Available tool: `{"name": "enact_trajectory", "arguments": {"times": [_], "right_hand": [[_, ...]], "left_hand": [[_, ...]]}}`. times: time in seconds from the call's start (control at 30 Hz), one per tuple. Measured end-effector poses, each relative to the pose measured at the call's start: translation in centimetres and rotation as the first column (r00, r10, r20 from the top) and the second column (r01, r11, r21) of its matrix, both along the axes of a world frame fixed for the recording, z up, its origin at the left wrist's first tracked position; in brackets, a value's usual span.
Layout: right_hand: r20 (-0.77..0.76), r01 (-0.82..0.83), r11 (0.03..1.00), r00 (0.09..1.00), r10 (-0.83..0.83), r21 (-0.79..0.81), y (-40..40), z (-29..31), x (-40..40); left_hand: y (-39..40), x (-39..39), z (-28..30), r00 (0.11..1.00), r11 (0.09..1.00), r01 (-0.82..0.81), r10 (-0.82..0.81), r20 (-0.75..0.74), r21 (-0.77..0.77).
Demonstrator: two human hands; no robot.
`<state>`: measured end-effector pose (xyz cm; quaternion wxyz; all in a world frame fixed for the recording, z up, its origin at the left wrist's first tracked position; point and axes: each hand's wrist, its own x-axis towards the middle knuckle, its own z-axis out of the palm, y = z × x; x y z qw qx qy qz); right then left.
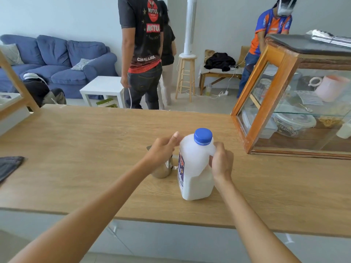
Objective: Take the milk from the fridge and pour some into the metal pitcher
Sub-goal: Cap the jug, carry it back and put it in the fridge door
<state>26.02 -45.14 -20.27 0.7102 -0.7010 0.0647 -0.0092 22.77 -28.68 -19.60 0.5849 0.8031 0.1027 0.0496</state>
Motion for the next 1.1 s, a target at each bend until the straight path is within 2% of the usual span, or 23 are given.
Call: {"name": "enact_trajectory", "arguments": {"times": [0.07,0.13,0.2,0.3,0.4,0.53,0.6,0.73,1.0,1.1], "right_hand": [[-0.058,0.042,0.999,0.997,-0.043,-0.008,0.3,0.5,0.1],[-0.09,0.068,0.998,0.994,-0.068,-0.003,0.6,0.7,0.0],[-0.097,0.081,0.997,0.992,-0.081,-0.001,0.7,0.9,-0.2],[-0.088,0.084,0.996,0.993,-0.082,0.012,0.7,1.4,-0.8],[-0.049,0.056,0.998,0.997,-0.054,0.039,1.0,2.5,-1.9],[0.001,0.0,0.998,1.0,0.0,0.066,2.1,4.5,-4.3],[0.013,-0.04,0.997,0.999,0.039,0.072,2.9,5.3,-5.8],[0.025,-0.136,0.988,0.991,0.134,0.074,5.2,6.3,-9.1],[-0.001,-0.424,0.904,0.905,0.425,0.044,12.3,6.9,-17.2],[0.029,-0.567,0.815,0.823,0.568,0.117,15.2,7.4,-20.6]], "left_hand": [[0.0,-0.6,-2.6,0.988,0.976,-0.095,0.068,-0.141,-0.196],[-0.2,-1.4,-5.1,0.953,0.922,-0.165,0.057,-0.298,-0.35],[-0.5,-2.2,-7.3,0.917,0.889,-0.186,0.004,-0.399,-0.418],[-1.3,-3.1,-9.6,0.878,0.855,-0.194,-0.068,-0.474,-0.481],[-2.0,-4.2,-10.2,0.859,0.826,-0.187,-0.125,-0.496,-0.532],[-1.5,-6.4,-9.8,0.884,0.662,-0.233,-0.16,-0.439,-0.712],[-0.6,-8.0,-9.2,0.896,0.601,-0.263,-0.138,-0.422,-0.755],[1.7,-12.4,-8.6,0.9,0.585,-0.292,-0.099,-0.424,-0.756],[6.7,-24.0,-8.6,0.887,0.46,-0.454,0.149,-0.437,-0.763],[8.8,-28.7,-8.0,0.854,0.419,-0.519,0.277,-0.44,-0.745]]}}
